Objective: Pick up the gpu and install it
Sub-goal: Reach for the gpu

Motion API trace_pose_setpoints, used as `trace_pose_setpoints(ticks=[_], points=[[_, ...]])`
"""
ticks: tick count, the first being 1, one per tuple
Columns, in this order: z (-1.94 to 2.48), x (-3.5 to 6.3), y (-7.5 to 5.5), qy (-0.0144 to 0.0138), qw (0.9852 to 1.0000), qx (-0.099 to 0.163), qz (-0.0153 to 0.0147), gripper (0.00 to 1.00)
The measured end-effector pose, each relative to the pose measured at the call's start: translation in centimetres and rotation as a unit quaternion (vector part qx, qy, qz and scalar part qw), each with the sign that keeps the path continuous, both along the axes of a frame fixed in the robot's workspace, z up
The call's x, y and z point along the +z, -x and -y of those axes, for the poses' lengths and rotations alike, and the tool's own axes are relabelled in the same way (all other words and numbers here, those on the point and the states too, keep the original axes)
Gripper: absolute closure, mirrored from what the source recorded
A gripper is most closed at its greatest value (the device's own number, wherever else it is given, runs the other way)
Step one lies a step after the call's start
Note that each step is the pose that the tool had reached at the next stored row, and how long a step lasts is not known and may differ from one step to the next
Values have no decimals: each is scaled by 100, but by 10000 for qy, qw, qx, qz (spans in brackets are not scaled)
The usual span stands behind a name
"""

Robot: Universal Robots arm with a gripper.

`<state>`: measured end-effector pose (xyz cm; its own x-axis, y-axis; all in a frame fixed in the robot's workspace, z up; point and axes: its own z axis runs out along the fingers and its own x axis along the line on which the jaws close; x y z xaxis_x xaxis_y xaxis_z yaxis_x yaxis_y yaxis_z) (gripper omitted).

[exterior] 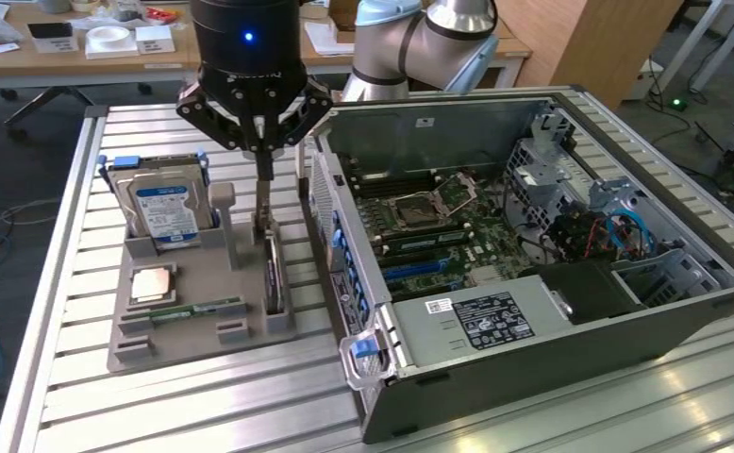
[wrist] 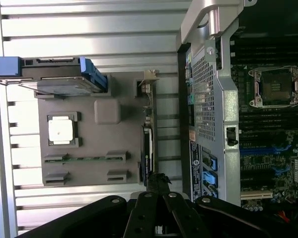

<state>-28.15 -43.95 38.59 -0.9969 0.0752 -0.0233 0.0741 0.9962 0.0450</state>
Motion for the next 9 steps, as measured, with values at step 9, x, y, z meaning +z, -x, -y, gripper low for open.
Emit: trace_pose_setpoints(ticks=[9], points=[[29,0,21,-1,10000,-1,0,89]])
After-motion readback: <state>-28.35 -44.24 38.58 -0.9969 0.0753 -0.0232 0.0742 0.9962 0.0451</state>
